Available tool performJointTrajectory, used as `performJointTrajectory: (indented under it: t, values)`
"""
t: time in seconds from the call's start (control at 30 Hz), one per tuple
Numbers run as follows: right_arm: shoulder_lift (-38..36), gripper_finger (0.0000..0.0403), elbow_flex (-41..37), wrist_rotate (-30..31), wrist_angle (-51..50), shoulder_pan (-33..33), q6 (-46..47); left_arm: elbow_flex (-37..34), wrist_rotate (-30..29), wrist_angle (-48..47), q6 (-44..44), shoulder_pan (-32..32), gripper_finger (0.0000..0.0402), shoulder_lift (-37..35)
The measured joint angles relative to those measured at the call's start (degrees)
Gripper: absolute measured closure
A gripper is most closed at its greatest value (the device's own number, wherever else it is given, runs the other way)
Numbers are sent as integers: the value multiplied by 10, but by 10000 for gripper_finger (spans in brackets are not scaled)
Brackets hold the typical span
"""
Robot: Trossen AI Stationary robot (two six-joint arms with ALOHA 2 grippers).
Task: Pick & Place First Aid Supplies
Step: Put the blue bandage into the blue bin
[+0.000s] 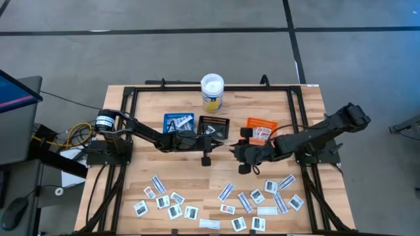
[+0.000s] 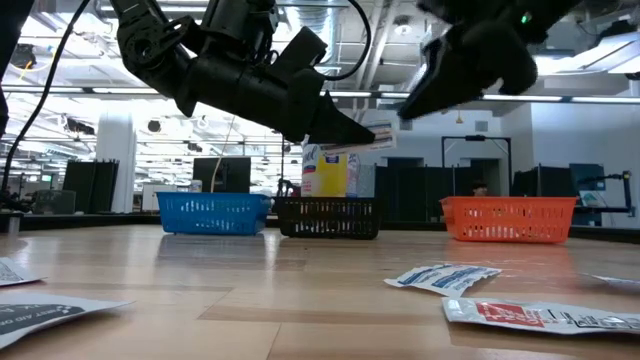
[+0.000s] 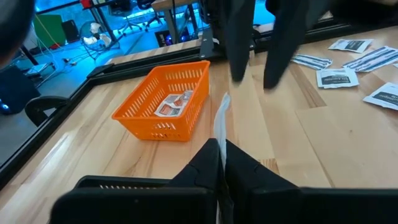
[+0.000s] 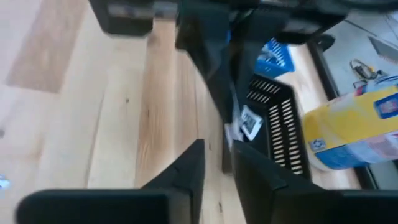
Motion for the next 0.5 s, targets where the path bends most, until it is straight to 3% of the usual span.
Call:
performJointTrajectory:
  t: [0.2,0.5]
  values:
    - [44,268,0,10,23,-25,-15,0,0,0,0,0,392,0]
    - [39,185,0,14,29,-36,-15,0,2,0,0,0,390,0]
